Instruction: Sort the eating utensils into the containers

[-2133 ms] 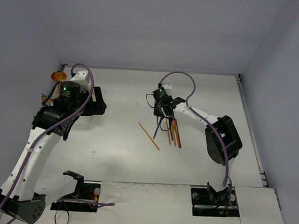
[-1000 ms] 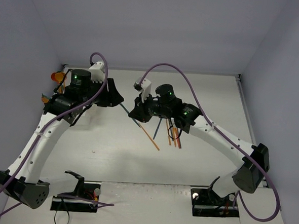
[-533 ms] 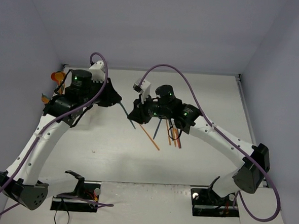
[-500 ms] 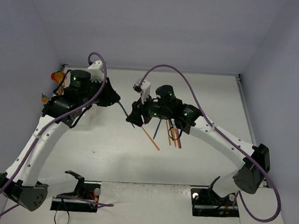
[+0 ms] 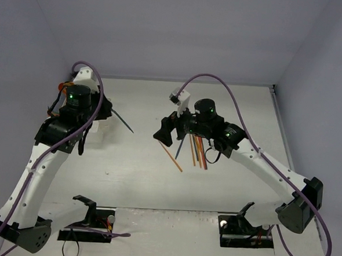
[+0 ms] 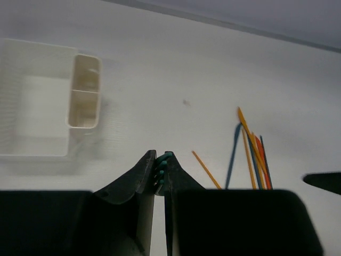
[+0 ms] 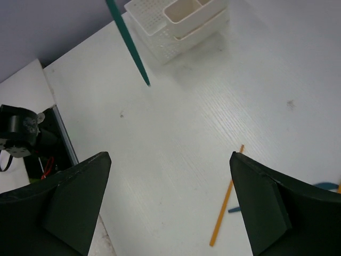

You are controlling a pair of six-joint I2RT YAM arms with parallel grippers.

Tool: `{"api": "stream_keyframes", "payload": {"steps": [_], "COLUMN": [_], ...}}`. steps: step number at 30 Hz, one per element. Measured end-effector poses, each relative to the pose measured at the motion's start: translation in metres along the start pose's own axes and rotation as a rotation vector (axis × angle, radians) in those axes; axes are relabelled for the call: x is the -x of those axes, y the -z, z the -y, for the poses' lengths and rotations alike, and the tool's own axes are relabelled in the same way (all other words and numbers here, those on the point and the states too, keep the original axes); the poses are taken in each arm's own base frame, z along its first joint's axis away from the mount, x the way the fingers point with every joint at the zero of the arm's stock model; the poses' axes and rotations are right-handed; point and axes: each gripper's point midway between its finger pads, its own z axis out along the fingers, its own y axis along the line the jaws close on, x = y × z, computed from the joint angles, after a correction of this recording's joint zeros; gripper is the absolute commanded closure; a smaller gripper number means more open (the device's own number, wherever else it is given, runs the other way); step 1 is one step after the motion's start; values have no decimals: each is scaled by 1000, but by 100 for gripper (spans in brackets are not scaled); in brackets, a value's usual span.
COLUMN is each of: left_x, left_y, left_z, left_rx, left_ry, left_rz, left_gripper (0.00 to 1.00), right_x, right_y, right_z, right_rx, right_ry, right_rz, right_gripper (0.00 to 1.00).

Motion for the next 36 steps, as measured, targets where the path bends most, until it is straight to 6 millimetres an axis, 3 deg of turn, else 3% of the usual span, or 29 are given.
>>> {"api": "stream_keyframes", "payload": {"steps": [6, 12, 18, 26, 30, 36], "left_x": [35, 58, 70, 63, 57, 45], "left_y": [10, 23, 6, -30, -43, -59], "left_z": [-96, -164, -206, -256, -271, -278], "left_rx": [404, 694, 841, 966, 989, 989], "left_ry": [175, 280, 335, 380, 395, 400], "left_rz": [170, 314, 377, 362, 355, 332], "left_gripper": [100, 100, 100, 100, 100, 98], "right_x": [-18, -33, -38, -39, -39, -43], "right_y": [32, 47, 50, 53, 52, 49], "right_z": [47, 46, 44, 40, 38, 39], "right_rx": [-169, -194, -191, -178, -167, -166], "right_ry": [-59, -63, -70, -80, -81, -85], "right_rz": [11, 4, 6, 7, 6, -6], "right_gripper": [0, 0, 0, 0, 0, 0]}}
